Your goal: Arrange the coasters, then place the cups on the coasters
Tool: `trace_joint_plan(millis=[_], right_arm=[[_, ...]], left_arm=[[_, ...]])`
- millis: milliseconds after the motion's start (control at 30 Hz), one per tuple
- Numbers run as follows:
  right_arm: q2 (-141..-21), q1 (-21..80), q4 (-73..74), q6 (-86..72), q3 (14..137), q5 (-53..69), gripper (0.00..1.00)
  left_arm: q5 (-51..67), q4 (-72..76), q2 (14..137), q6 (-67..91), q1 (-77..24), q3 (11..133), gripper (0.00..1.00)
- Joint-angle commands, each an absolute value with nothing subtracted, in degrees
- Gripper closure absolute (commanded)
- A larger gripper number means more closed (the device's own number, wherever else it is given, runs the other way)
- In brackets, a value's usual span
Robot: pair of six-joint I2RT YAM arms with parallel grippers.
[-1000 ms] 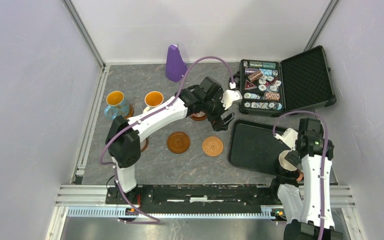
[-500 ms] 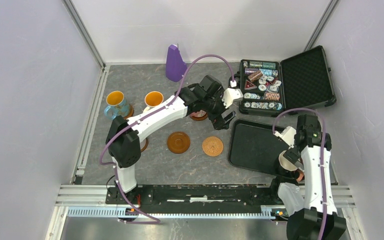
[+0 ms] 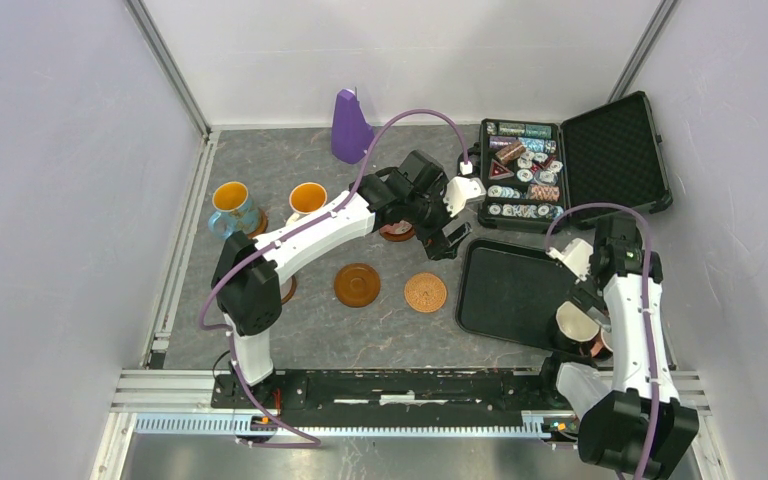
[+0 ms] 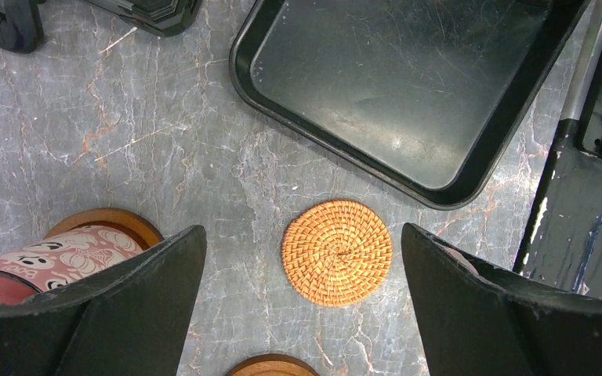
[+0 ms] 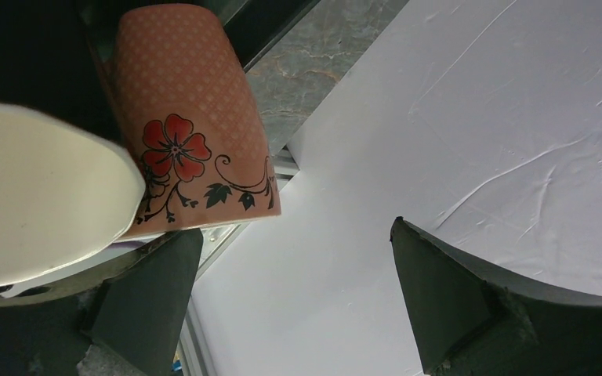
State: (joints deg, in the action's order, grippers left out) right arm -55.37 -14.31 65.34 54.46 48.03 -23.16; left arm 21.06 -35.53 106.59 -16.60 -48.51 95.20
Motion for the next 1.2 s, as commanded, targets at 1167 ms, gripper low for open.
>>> trace_joint_plan(millis=[1167], right_arm=[[-56.69, -14.40, 62.54, 52.09, 65.34, -8.46, 0.02]], left_arm=[[11.61, -35.97, 123.65, -20.60, -52.37, 111.62, 0.02]])
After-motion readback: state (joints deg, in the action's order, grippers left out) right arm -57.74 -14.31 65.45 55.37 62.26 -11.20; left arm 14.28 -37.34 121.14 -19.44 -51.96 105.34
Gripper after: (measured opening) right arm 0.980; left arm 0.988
